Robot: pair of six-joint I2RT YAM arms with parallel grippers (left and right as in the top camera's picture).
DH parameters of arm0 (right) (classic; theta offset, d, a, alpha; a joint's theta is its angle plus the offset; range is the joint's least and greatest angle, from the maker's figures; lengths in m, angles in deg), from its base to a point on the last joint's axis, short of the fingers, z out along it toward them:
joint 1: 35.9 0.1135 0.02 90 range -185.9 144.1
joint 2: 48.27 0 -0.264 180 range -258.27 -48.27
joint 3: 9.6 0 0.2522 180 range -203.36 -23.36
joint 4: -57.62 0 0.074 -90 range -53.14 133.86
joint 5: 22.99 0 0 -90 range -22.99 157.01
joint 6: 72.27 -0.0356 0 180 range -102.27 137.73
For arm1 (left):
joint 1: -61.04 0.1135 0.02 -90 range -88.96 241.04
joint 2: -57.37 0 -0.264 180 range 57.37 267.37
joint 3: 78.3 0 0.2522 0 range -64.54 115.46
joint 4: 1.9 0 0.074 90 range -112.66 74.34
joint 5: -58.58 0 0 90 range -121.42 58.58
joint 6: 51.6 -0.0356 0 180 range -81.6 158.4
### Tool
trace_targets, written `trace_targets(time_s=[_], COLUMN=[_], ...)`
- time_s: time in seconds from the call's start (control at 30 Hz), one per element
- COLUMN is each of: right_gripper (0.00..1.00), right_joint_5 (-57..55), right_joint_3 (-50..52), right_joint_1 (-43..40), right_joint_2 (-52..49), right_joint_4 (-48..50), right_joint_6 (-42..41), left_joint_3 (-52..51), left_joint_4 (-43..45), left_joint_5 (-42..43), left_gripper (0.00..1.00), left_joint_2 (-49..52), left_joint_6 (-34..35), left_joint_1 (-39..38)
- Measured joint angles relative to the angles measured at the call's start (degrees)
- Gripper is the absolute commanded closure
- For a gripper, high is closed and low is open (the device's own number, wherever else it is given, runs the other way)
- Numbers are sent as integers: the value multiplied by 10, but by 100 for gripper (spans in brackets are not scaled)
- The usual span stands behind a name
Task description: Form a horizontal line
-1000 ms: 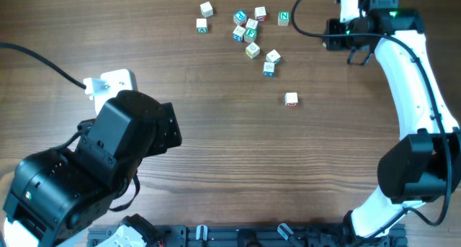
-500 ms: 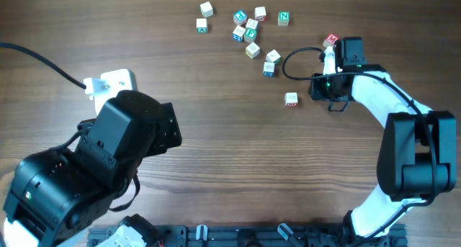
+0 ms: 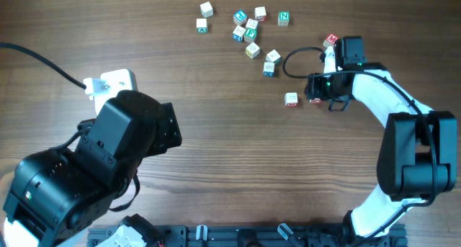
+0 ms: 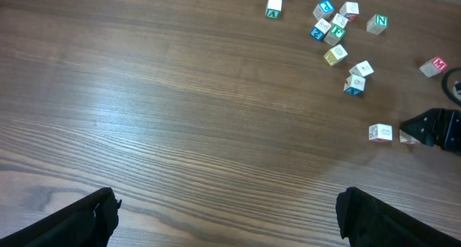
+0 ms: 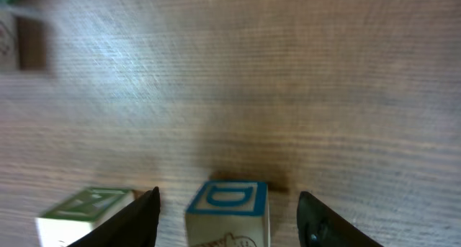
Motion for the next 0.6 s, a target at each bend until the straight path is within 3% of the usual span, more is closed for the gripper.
trace_targets(time_s=[0.2, 0.3, 0.47, 0.6], right_gripper=[19, 18, 18, 21], right_joint_5=[-31, -21, -13, -10], right_joint_3=[-179, -268, -285, -286], right_joint_1=[1, 10, 59, 105], right_joint_2=[0, 1, -7, -77], right_joint_4=[-91, -90, -55, -12], right_joint_6=[-29, -29, -10, 24], left_joint_3=[0, 0, 0, 0], left_joint_4=[0, 0, 0, -1], left_joint_5=[0, 0, 0, 0], left_gripper=[0, 0, 0, 0], left_joint_2=[0, 0, 0, 0], left_joint_6=[0, 0, 0, 0], left_joint_1=[0, 0, 0, 0])
